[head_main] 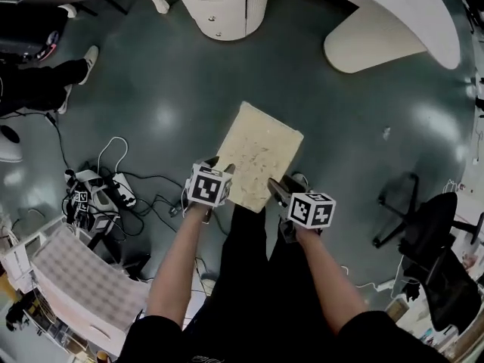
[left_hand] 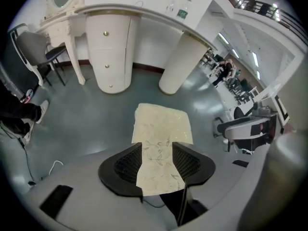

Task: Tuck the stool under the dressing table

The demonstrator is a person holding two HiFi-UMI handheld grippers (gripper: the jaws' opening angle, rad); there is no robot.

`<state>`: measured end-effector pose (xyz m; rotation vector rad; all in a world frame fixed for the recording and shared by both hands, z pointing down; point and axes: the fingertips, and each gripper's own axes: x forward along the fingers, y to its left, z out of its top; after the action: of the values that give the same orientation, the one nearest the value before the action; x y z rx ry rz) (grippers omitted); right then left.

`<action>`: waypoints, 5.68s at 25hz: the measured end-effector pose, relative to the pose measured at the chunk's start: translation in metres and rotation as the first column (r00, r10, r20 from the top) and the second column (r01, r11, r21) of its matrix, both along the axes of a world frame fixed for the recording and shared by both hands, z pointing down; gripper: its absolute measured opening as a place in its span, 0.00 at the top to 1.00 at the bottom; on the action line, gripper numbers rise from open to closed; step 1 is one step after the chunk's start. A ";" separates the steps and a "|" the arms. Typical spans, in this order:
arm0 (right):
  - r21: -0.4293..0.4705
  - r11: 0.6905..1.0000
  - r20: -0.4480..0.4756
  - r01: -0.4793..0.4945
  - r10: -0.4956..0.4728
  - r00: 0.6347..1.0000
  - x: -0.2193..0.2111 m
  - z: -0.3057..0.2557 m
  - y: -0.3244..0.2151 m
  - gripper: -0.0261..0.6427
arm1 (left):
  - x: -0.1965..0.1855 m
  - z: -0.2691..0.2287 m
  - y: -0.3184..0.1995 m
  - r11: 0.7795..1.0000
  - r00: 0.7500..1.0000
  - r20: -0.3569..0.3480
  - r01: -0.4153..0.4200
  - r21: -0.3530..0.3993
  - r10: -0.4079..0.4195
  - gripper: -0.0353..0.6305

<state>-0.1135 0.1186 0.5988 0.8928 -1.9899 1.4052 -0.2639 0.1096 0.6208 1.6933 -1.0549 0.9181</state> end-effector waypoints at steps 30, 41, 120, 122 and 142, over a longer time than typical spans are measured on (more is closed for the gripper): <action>-0.250 0.950 0.149 -0.189 0.231 0.962 0.032 0.193 0.027 0.54 | 0.019 0.173 0.004 0.945 0.947 -0.288 -0.216 -0.244 0.142 0.26; -0.173 0.960 0.126 -0.219 0.242 0.962 0.049 0.191 -0.015 0.54 | 0.035 0.170 -0.038 0.964 0.960 -0.237 -0.196 -0.180 0.151 0.26; 0.072 0.989 0.139 -0.127 0.116 0.983 0.097 0.177 -0.378 0.53 | 0.079 0.152 -0.368 0.997 0.991 -0.131 0.016 0.070 -0.006 0.30; 0.078 0.989 0.143 -0.122 0.110 0.984 0.098 0.177 -0.391 0.53 | 0.080 0.150 -0.380 0.996 0.991 -0.130 0.028 0.083 -0.017 0.30; 0.123 0.985 0.196 -0.117 0.091 0.976 0.102 0.178 -0.485 0.53 | 0.084 0.147 -0.467 0.987 0.993 -0.095 0.078 0.142 -0.065 0.30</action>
<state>-0.0118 -0.3659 0.7766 0.9658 -2.2313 1.4760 -0.1802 -0.3577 0.7675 1.7875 -1.1372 0.7268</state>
